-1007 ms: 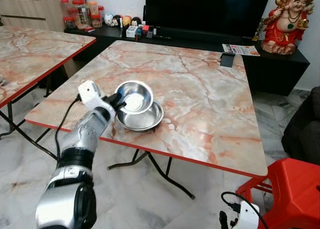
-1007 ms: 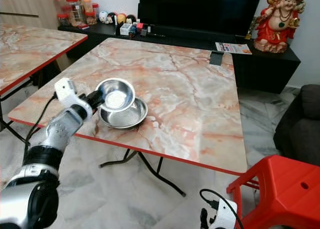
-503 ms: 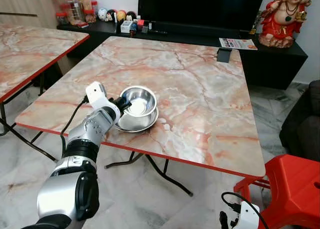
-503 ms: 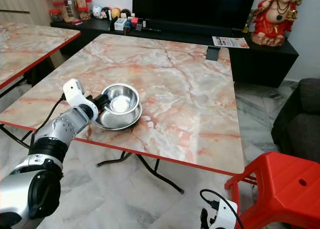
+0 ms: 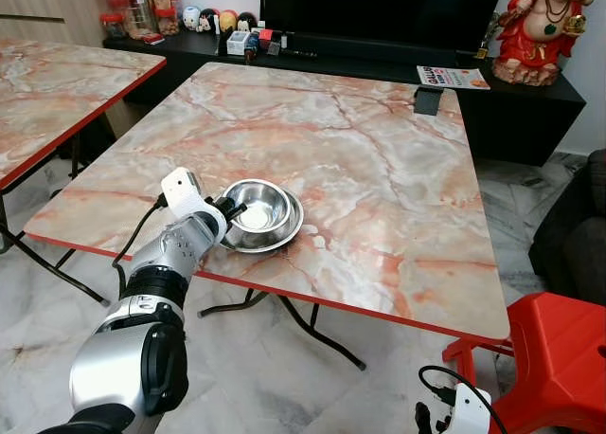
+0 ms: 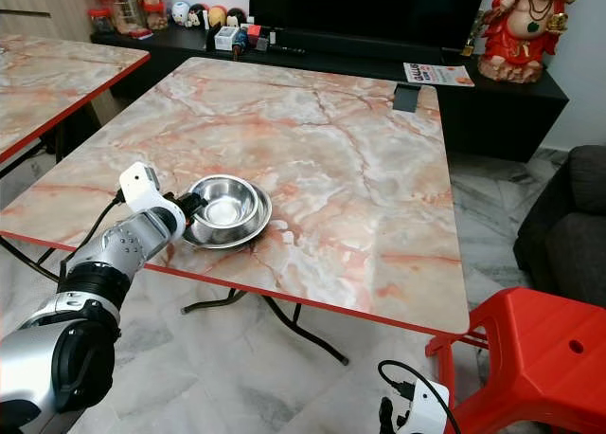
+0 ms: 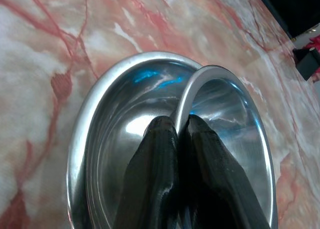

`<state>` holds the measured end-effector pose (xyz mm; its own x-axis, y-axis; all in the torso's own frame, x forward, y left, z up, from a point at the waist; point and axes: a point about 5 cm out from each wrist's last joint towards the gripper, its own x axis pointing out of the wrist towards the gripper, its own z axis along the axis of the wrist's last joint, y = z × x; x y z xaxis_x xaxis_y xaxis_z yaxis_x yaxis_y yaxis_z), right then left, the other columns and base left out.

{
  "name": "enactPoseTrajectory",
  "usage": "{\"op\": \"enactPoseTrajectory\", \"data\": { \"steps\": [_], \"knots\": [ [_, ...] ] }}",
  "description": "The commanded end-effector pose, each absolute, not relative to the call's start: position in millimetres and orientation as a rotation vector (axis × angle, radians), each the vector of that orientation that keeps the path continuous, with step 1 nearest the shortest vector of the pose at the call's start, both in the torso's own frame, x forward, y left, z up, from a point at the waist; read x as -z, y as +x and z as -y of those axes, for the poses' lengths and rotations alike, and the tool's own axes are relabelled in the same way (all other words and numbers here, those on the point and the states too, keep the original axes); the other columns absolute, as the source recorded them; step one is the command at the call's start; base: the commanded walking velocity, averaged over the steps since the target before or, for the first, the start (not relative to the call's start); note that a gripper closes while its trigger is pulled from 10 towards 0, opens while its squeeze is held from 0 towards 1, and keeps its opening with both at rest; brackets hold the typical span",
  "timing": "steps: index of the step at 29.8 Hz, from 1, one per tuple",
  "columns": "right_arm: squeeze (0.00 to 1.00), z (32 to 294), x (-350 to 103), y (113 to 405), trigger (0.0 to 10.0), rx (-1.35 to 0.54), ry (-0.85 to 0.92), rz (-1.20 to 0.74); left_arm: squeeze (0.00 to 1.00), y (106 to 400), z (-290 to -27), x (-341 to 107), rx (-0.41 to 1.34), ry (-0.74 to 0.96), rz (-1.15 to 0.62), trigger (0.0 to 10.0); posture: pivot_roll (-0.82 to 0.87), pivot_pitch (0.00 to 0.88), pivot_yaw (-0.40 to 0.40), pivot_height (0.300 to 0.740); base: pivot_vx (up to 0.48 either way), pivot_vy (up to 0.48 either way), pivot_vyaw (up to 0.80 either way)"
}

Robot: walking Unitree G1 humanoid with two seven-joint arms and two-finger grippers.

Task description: Setting the table

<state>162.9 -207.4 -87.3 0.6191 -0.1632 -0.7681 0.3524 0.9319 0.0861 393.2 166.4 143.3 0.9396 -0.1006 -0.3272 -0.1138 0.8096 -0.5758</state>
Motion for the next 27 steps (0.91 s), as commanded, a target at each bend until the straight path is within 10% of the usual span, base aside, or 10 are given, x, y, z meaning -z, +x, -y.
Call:
{"op": "enactPoseTrajectory", "data": {
  "steps": [1,24,27],
  "knots": [
    [0.00,208.0,87.3,162.5,10.0,0.305,0.242,-0.853,0.00,397.0,-163.5,-151.7,0.000,-0.627,-0.341,10.0,-0.03,0.000,-0.019,0.740,0.000,0.000,0.00],
    [0.00,208.6,87.3,162.4,10.0,0.312,0.247,-0.852,0.00,397.1,-164.3,-151.3,-0.012,-0.612,-0.354,10.0,-0.03,0.000,-0.019,0.740,0.000,0.000,0.00],
    [0.00,208.6,87.3,162.2,10.0,0.313,0.247,-0.852,0.56,397.1,-164.2,-151.2,-0.013,-0.611,-0.355,10.0,-0.03,0.000,-0.019,0.740,0.000,0.000,0.00]
  ]
}}
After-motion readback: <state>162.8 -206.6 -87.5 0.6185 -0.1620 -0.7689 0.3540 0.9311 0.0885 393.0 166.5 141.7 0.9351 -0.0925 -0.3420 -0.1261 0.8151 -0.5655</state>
